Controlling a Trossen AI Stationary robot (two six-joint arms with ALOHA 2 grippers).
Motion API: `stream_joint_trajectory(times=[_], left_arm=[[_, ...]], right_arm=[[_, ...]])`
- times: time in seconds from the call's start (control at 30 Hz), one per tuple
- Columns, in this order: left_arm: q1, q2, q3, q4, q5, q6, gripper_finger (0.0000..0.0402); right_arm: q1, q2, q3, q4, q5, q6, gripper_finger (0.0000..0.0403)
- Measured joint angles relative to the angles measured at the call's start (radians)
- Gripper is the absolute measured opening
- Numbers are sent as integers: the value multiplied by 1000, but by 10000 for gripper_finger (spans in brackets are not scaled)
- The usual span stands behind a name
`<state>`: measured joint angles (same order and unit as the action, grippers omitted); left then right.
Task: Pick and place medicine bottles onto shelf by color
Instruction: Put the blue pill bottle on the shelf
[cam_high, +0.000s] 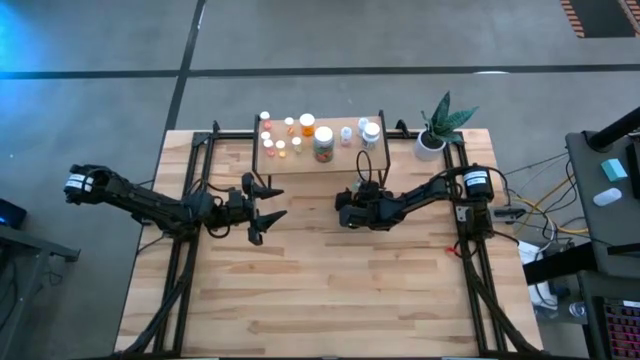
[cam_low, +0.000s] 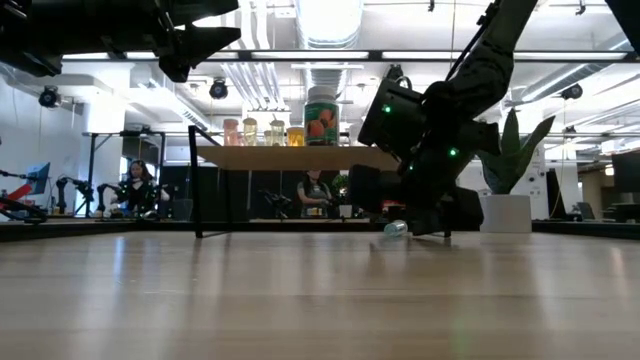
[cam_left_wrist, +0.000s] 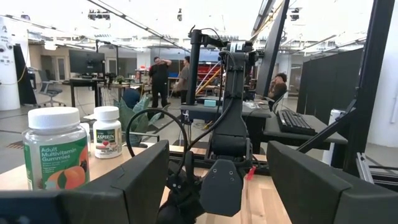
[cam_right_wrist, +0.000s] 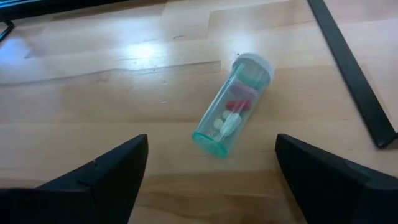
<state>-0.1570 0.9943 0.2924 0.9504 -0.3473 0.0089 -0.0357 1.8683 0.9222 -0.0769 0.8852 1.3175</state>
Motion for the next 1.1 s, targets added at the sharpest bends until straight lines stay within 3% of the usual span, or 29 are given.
stream_joint_trajectory(times=[0.6, 0.87, 1.1], left_arm=[[0, 0, 1, 1, 0, -2, 254], [0, 0, 1, 1, 0, -2, 254], [0, 0, 0, 1, 0, -2, 254]], right_arm=[[0, 0, 0, -23, -58, -116, 199], [8, -2, 0, -32, -106, -214, 189], [50, -3, 1, -23, -136, -407, 189]])
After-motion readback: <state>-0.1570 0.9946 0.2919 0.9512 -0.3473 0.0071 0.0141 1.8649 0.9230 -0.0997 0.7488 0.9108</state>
